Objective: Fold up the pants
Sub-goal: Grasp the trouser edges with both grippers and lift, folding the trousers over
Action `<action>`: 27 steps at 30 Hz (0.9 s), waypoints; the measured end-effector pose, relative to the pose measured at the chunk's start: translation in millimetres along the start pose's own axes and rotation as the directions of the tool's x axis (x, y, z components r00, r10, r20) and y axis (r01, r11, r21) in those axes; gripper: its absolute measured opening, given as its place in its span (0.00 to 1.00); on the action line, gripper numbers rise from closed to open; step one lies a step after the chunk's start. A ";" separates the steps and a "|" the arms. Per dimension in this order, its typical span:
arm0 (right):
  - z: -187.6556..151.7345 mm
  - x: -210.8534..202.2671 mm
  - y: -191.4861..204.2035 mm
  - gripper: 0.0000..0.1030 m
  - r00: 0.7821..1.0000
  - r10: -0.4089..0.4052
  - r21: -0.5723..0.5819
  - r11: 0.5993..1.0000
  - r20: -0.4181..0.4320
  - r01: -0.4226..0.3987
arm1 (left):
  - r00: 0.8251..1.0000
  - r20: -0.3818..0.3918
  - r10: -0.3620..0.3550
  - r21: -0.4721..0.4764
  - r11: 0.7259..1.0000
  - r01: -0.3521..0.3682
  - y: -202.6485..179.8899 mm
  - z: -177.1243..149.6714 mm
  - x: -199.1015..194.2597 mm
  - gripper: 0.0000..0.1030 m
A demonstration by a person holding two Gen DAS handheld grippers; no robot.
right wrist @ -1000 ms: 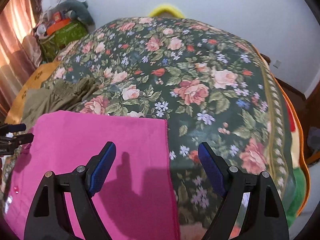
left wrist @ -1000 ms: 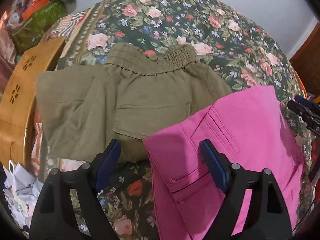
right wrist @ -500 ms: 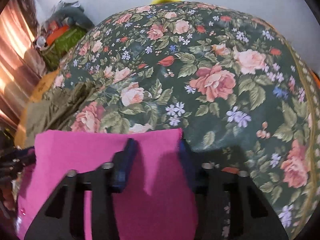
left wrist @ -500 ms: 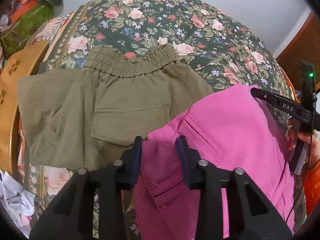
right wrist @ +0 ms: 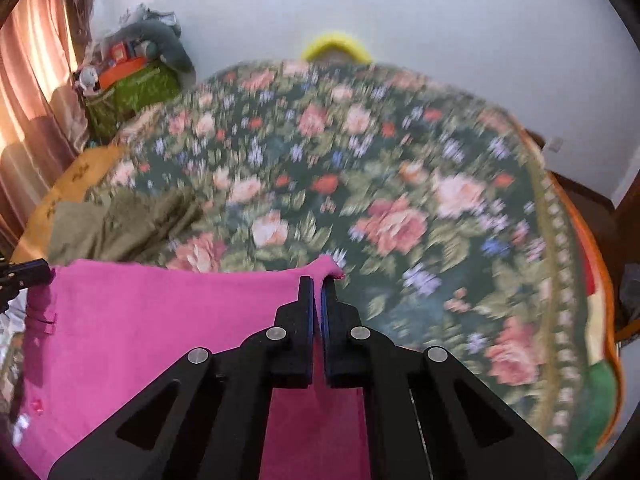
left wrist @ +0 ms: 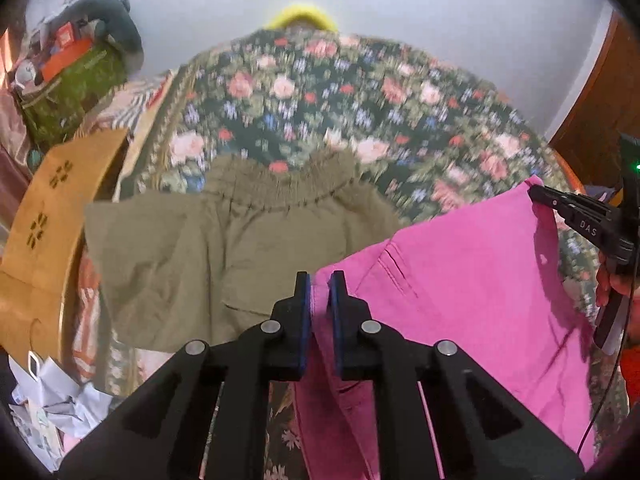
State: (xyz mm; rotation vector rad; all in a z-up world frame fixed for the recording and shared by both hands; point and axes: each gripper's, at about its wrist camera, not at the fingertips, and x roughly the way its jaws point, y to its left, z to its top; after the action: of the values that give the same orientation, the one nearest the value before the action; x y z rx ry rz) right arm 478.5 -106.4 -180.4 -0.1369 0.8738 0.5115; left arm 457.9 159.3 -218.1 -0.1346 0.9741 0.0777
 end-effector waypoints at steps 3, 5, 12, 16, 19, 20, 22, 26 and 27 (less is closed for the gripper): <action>11.3 -33.2 -1.4 0.03 0.998 -0.009 -0.001 1.000 0.066 0.009 | 0.999 0.049 -0.005 0.005 1.000 0.004 -8.3 8.1 -25.9 0.08; 17.7 -53.2 -1.0 0.03 0.995 -0.013 -0.003 1.000 0.102 0.013 | 0.997 0.076 -0.015 0.014 1.000 0.014 -14.9 12.6 -42.1 0.08; 19.0 -122.4 3.3 0.03 0.982 -0.015 -0.011 1.000 0.189 0.017 | 0.988 0.151 -0.015 0.094 0.996 0.001 -44.2 13.3 -95.2 0.08; 2.3 -147.6 5.9 0.03 0.980 -0.020 -0.014 1.000 0.199 0.023 | 0.984 0.175 -0.003 0.139 0.990 -0.021 -58.9 0.8 -119.1 0.08; -12.6 -165.2 6.8 0.03 0.979 -0.014 -0.005 1.000 0.206 0.015 | 0.983 0.186 -0.006 0.155 0.988 -0.023 -65.0 -12.8 -133.3 0.08; -17.8 -171.1 7.1 0.03 0.978 -0.012 -0.004 1.000 0.207 0.013 | 0.982 0.190 -0.008 0.159 0.987 -0.023 -66.3 -18.2 -138.3 0.08; -29.3 -184.2 9.2 0.03 0.978 -0.006 -0.005 1.000 0.209 0.007 | 0.981 0.193 -0.008 0.162 0.987 -0.024 -66.2 -28.4 -146.0 0.08; -49.7 -203.9 16.3 0.03 0.981 -0.009 -0.030 0.999 0.194 0.015 | 0.981 0.196 -0.016 0.163 0.987 -0.017 -64.7 -48.3 -160.3 0.08; -55.9 -208.8 17.7 0.03 0.983 -0.006 -0.033 0.999 0.186 0.013 | 0.981 0.193 -0.021 0.159 0.987 -0.011 -63.8 -53.0 -163.3 0.08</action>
State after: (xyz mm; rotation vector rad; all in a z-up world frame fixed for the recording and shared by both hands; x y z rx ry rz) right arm 320.3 -186.5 -55.6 -0.1220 0.6819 0.5214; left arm 331.0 87.4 -107.2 0.0181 0.7817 0.0075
